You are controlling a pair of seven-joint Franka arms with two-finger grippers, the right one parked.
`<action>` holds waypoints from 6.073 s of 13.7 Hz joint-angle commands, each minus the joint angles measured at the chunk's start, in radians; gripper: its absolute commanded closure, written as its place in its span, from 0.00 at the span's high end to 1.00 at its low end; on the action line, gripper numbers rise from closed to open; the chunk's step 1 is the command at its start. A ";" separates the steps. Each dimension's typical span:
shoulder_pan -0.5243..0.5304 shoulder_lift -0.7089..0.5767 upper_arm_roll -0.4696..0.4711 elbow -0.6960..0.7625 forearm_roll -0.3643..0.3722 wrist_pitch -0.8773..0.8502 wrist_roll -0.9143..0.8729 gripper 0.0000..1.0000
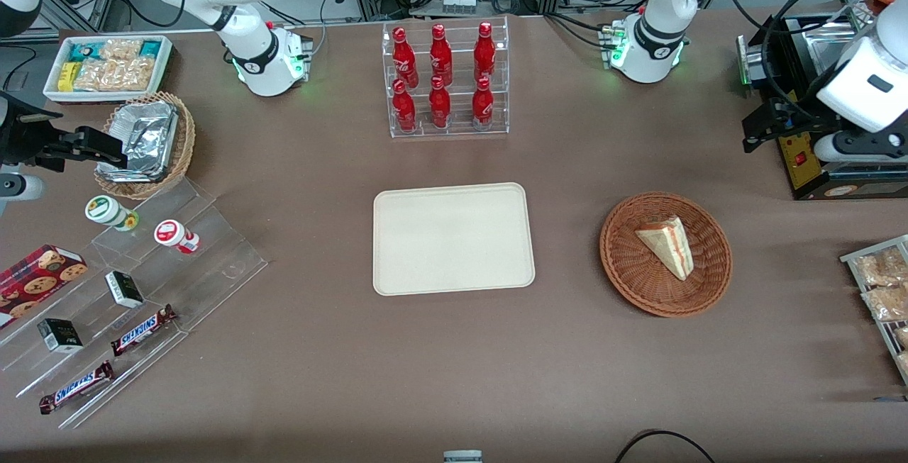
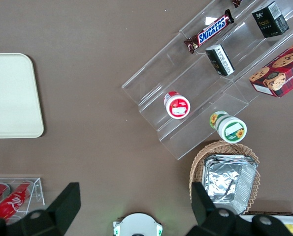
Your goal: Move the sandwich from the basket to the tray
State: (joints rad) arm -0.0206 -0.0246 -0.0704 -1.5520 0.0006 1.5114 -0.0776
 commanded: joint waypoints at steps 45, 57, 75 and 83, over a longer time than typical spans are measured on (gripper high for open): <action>-0.428 0.357 -0.069 -0.054 0.095 0.381 -0.605 0.00; -0.746 0.804 -0.063 0.174 0.209 0.681 -0.803 0.00; -0.607 0.461 -0.060 0.170 0.139 0.351 -0.846 1.00; -0.303 0.040 -0.060 -0.160 0.078 0.260 -0.494 1.00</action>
State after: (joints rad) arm -0.3959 0.1396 -0.1215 -1.5764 0.1038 1.7595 -0.6805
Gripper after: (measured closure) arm 0.000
